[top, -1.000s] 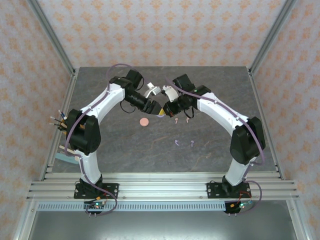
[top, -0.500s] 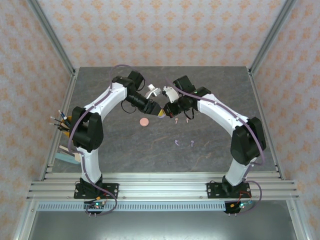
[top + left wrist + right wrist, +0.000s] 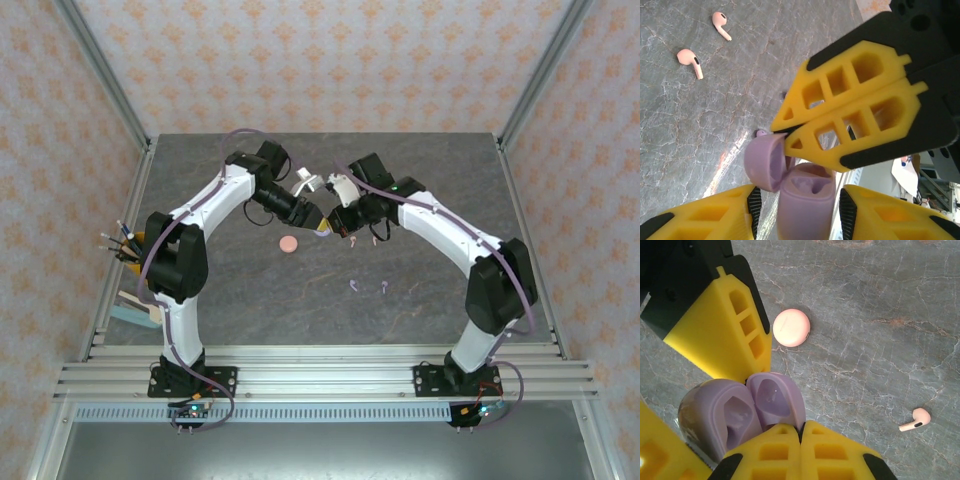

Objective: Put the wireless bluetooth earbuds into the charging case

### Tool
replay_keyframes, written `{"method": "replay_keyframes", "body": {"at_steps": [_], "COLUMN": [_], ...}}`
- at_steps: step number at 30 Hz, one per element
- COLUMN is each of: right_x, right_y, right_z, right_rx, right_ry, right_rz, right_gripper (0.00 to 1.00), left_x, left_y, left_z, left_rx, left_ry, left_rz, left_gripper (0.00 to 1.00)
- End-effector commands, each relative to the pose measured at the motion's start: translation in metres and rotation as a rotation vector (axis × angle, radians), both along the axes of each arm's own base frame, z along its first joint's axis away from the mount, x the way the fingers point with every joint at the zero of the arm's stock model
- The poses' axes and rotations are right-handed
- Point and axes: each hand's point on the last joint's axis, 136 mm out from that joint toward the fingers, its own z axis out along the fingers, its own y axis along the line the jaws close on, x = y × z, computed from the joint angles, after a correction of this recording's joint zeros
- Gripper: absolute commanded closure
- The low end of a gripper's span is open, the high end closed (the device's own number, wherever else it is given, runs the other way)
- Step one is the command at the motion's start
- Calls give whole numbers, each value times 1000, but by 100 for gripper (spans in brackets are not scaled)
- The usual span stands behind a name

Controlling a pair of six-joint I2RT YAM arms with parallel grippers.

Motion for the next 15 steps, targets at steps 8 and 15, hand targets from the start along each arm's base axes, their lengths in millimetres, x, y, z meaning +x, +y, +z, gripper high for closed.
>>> {"method": "replay_keyframes", "body": {"at_steps": [8, 15], "right_x": [6, 8], "right_y": [-5, -4], "right_z": [17, 18], "right_rx": [40, 38], "right_ry": [-54, -55], "right_rz": [-32, -30], "right_gripper": [100, 100], "left_x": [0, -3], "left_y": [-1, -2], "left_z": [10, 9], "left_rx": [-38, -54], "left_ry": [0, 22], "left_rz": [8, -6], "left_gripper": [52, 55]}}
